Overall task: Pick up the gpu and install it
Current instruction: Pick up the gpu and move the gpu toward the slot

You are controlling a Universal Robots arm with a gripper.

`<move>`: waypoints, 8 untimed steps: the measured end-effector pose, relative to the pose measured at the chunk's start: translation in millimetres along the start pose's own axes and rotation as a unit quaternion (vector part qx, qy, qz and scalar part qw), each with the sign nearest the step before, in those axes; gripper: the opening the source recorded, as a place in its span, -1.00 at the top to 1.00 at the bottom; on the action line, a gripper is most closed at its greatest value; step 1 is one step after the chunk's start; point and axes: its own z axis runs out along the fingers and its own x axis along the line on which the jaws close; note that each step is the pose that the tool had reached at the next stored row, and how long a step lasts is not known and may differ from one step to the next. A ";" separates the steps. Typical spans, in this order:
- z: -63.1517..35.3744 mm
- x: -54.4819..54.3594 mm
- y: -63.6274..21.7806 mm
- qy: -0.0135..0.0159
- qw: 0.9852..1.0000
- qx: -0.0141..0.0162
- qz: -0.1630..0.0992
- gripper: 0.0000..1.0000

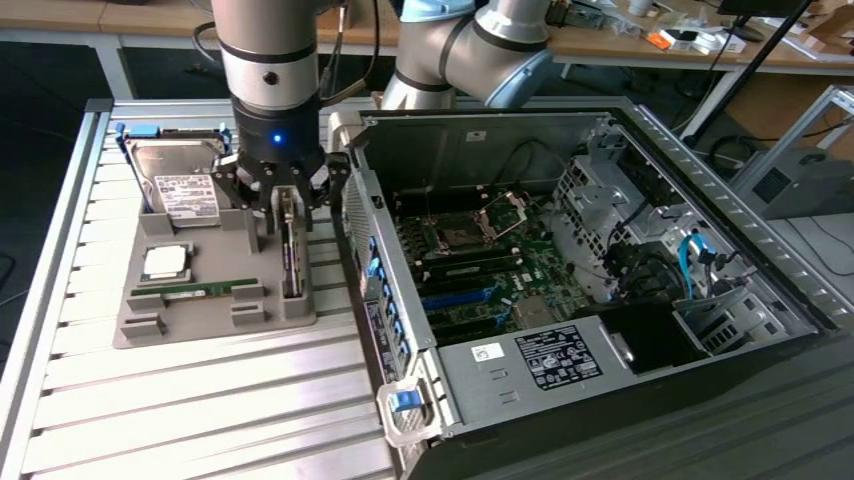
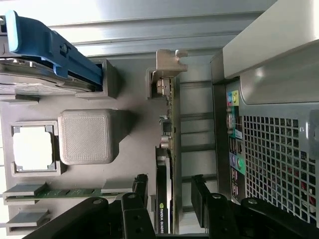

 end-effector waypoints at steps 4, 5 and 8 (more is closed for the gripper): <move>4.6 0.2 0.1 0.000 1.000 0.000 0.000 0.04; 5.9 0.2 0.1 0.000 1.000 0.000 0.000 0.04; 10.1 0.5 0.1 0.000 1.000 0.000 0.000 0.04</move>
